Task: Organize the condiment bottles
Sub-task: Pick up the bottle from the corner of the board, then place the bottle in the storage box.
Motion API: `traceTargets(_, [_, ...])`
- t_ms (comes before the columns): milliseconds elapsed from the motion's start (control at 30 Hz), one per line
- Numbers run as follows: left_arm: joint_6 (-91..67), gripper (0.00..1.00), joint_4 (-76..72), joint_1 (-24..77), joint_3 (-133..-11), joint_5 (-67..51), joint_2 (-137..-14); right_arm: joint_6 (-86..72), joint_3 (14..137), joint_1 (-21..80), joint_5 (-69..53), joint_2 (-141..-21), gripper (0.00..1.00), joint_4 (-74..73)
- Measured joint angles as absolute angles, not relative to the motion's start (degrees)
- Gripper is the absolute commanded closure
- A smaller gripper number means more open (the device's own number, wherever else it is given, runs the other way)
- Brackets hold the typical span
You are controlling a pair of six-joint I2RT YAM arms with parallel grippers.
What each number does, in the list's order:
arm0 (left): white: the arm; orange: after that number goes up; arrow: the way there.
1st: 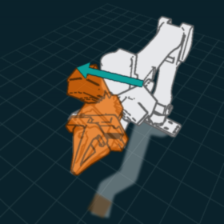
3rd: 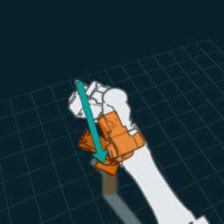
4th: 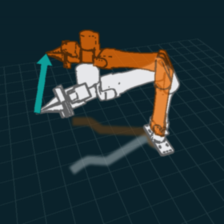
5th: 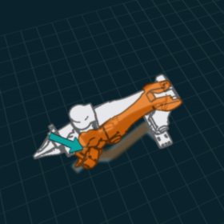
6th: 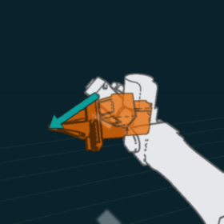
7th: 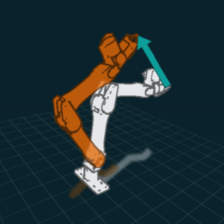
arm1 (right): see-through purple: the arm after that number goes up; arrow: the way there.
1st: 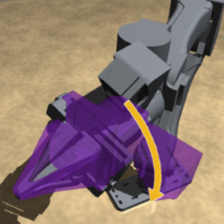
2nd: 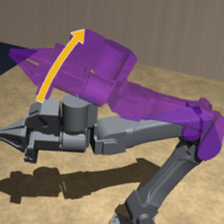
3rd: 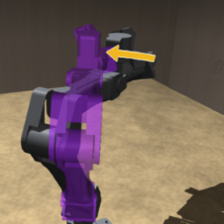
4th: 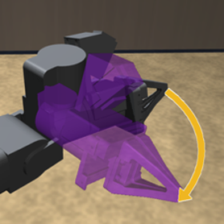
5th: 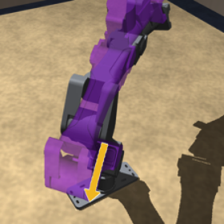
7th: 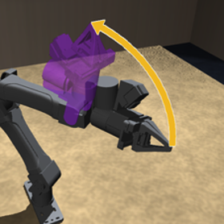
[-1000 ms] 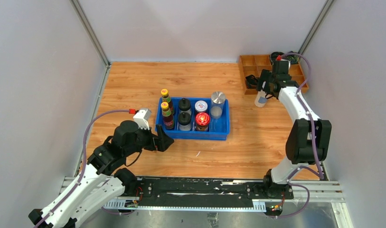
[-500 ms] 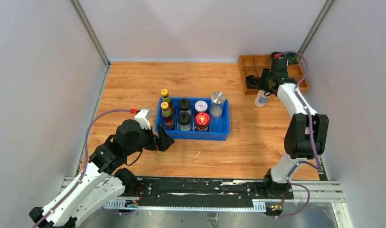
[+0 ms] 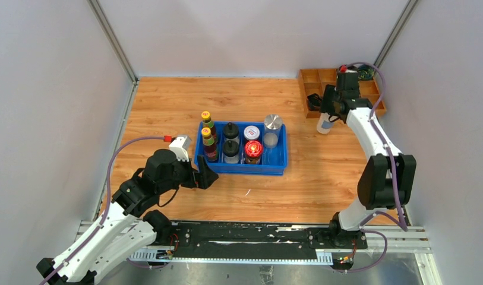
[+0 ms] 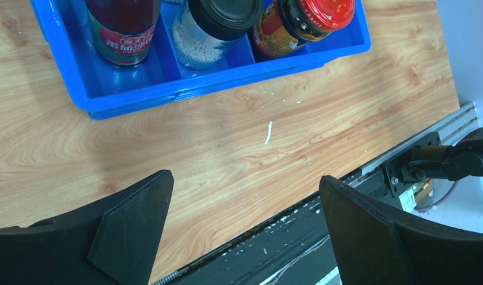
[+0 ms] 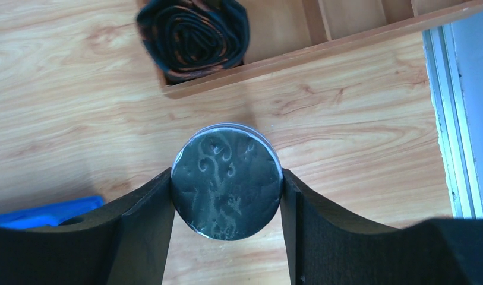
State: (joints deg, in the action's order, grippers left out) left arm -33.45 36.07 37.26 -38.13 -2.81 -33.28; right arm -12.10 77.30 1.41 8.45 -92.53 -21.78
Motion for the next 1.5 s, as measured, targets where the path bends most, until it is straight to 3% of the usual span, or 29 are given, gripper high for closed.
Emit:
traceTargets(933, [-33.4, 0.00, 36.1, 37.3, -38.1, -2.8, -33.4, -11.4, 67.9, 27.4, 13.5, -51.5, 0.51, -46.3])
traceTargets(1500, [-33.5, 0.00, 36.1, 37.3, -38.3, -2.8, -35.2, -13.9, 66.0, 38.6, 9.6, -56.0, 0.51, -45.8])
